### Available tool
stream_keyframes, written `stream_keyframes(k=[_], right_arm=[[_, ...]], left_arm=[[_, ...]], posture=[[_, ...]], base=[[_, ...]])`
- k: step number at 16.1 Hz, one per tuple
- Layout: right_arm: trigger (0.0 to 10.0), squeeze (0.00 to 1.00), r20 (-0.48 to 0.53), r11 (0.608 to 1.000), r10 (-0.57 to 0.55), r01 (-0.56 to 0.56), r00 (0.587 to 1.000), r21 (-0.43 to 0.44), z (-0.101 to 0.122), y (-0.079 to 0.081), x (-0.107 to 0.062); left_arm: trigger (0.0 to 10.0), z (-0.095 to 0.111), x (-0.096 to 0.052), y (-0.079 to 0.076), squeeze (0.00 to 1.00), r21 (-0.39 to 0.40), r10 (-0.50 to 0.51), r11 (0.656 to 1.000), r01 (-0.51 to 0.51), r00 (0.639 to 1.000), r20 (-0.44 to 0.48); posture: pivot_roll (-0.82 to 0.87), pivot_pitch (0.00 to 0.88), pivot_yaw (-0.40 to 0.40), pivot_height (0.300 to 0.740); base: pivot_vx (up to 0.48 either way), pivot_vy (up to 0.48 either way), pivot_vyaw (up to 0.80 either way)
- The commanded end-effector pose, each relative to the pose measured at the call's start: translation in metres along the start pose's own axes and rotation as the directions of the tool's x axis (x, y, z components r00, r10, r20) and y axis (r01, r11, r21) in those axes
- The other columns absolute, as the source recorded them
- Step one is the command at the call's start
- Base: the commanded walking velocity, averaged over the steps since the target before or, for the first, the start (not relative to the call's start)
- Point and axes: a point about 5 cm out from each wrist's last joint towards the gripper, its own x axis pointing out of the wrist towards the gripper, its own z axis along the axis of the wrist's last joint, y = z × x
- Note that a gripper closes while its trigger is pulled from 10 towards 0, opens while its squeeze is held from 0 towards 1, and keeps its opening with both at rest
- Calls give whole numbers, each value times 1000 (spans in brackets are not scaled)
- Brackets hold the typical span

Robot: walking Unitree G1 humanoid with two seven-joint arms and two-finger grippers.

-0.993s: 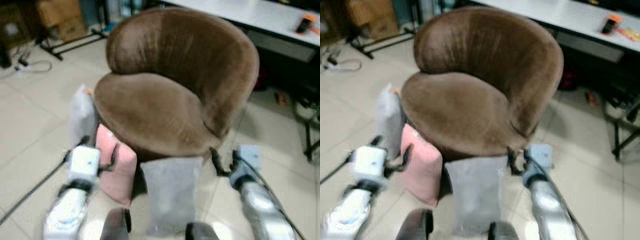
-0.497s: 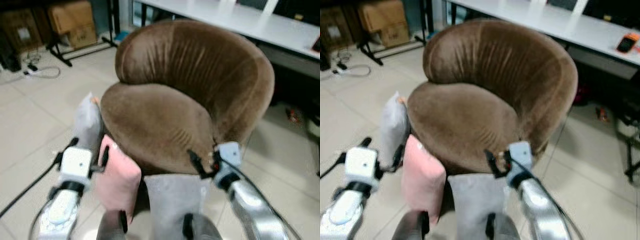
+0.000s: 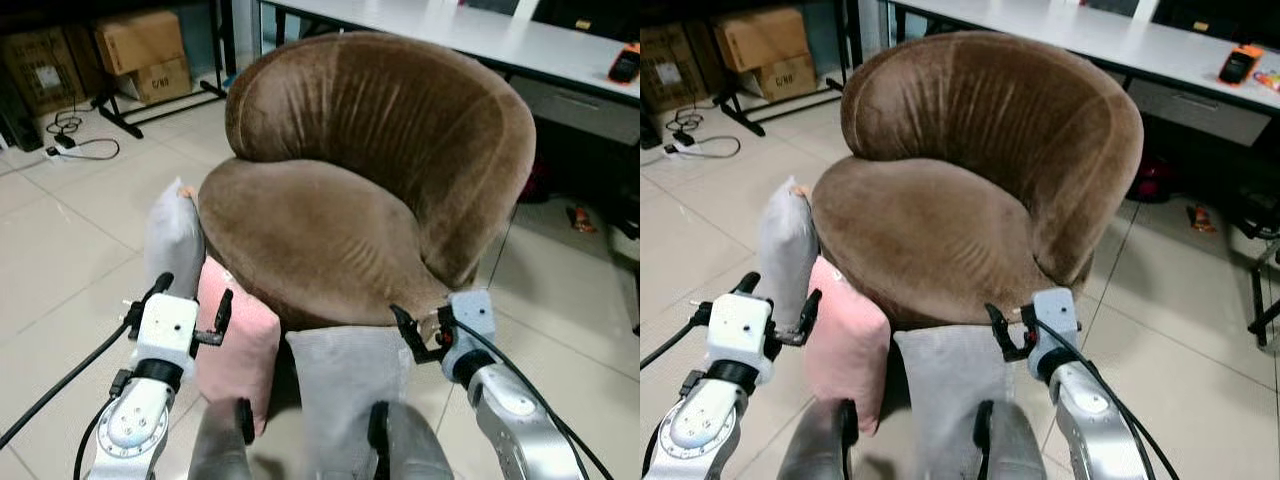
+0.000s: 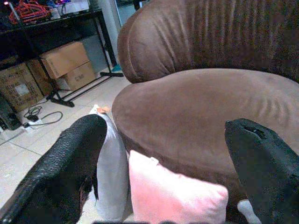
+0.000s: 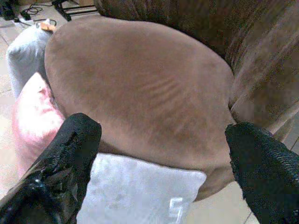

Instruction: Move the pillow to the sofa from floor

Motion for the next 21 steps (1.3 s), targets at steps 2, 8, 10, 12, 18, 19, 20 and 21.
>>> stream_keyframes(k=[2,8,10,12,18,19,20,21], right_arm=[[10000,0,26,1000,6,-6,1000,-11,6,0,3],[10000,0,21,999,22,-21,1000,-25,6,0,6],[10000,0,26,999,26,-25,999,-26,7,1,7],[10000,0,30,999,29,-28,999,-25,8,1,8],[10000,0,13,999,46,-46,999,-20,7,5,13],[10000,0,8,999,41,-41,999,-19,6,6,15],[10000,0,1,999,35,-35,999,-21,6,6,18],[10000,204,-4,999,31,-31,1000,-16,6,7,21]], left_arm=[[10000,-1,1,0,0,9,0,1000,0,1000,-8],[10000,-2,0,-1,0,8,1,1000,-1,1000,-14],[10000,-3,0,-1,0,7,4,1000,-4,1000,-16],[10000,-3,-1,-1,0,6,7,1000,-6,1000,-17],[10000,-3,-3,2,0,14,23,1000,-23,1000,-17],[10000,-3,-3,3,0,18,23,1000,-22,1000,-16],[10000,-2,-2,2,0,22,18,1000,-18,1000,-15],[10000,-2,-2,2,0,29,11,1000,-10,1000,-14]], posture=[[35,0,-70,540],[35,0,-77,485],[35,0,-82,470],[37,0,-84,465],[50,0,-88,465],[52,0,-85,465],[55,0,-83,465],[59,0,-81,465]], base=[[0,0,0],[0,0,0],[0,0,0],[0,0,0],[0,0,0],[0,0,0],[0,0,0],[0,0,0]])
